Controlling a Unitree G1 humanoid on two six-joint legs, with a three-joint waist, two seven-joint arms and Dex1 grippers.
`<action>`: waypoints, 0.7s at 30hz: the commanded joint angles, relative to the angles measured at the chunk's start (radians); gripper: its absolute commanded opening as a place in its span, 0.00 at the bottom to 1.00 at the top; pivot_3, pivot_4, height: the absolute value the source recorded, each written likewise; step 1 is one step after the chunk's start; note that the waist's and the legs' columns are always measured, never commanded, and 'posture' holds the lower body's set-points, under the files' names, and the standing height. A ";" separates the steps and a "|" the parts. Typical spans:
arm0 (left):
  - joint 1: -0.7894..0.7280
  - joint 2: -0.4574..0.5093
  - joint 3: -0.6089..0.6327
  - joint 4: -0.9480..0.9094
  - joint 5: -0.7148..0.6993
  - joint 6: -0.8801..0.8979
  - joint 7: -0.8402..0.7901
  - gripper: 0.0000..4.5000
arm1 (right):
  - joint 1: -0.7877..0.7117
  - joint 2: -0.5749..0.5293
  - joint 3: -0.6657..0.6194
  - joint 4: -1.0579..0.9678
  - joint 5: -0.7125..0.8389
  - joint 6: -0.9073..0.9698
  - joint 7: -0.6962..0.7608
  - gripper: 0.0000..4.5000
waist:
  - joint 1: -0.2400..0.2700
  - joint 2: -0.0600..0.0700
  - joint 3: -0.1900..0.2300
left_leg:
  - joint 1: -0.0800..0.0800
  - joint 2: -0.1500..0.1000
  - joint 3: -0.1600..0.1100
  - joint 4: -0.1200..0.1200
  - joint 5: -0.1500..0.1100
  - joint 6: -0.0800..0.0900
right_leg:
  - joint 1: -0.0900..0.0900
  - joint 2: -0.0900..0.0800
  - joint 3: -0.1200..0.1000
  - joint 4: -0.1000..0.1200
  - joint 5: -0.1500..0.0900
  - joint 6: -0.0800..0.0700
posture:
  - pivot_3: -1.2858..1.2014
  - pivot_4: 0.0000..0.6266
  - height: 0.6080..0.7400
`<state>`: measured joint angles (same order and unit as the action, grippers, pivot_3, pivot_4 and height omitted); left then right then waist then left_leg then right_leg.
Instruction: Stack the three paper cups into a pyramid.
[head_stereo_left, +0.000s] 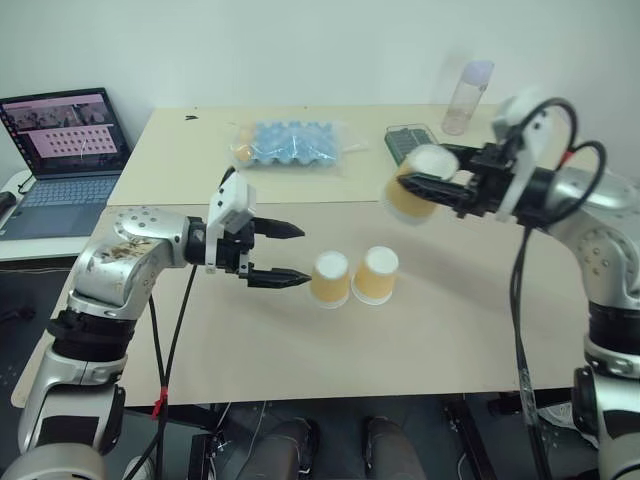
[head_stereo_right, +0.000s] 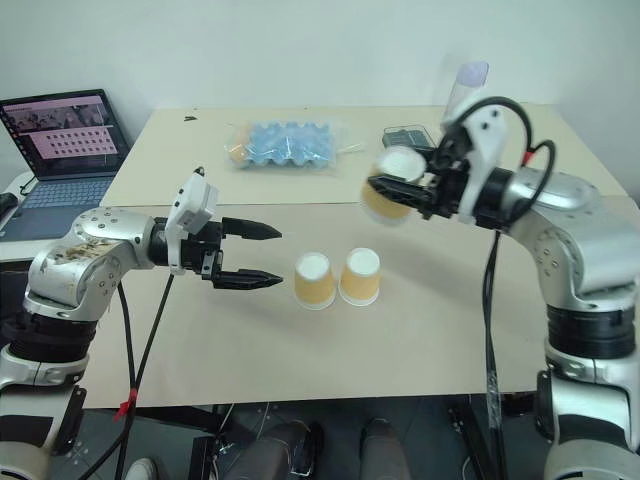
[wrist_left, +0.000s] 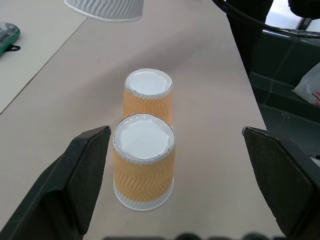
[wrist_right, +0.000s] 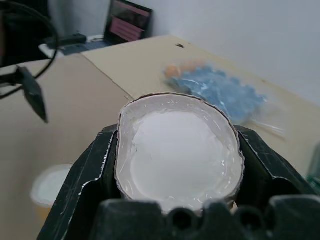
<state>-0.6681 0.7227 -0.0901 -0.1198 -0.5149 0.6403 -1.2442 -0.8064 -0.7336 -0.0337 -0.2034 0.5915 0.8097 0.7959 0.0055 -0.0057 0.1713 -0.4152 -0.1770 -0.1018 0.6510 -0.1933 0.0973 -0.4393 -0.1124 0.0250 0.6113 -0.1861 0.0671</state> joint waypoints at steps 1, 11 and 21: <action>-0.007 0.015 0.033 -0.036 -0.022 0.007 0.007 1.00 | -0.070 0.015 0.008 0.008 0.031 0.038 0.027 0.57 | 0.003 0.000 0.000 | 0.000 0.000 0.000 0.000 0.000 0.000 | 0.000 0.000 0.000 0.000 0.000 0.000 | 0.52 0.24 1.00; -0.003 0.016 0.036 -0.046 -0.027 0.018 0.016 1.00 | -0.129 0.061 0.094 0.058 0.053 0.116 0.111 0.57 | 0.004 0.000 0.000 | 0.000 0.000 0.000 0.000 0.000 -0.001 | -0.001 0.000 0.000 0.000 0.000 0.000 | 0.52 0.24 1.00; -0.005 0.015 0.035 -0.047 -0.027 0.020 0.021 1.00 | -0.085 0.051 0.158 0.059 -0.002 0.090 0.154 0.57 | 0.001 0.000 0.000 | 0.000 0.000 0.000 0.000 0.001 -0.001 | -0.001 0.000 0.000 0.001 0.000 -0.001 | 0.52 0.24 1.00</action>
<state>-0.6658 0.7271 -0.0857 -0.1410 -0.5202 0.6593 -1.2267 -0.8904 -0.6741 0.1220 -0.1245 0.6010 0.9234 0.9387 0.0069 -0.0059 0.1714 -0.4152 -0.1773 -0.1015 0.6510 -0.1924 0.0959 -0.4403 -0.1121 0.0250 0.6119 -0.1857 0.0666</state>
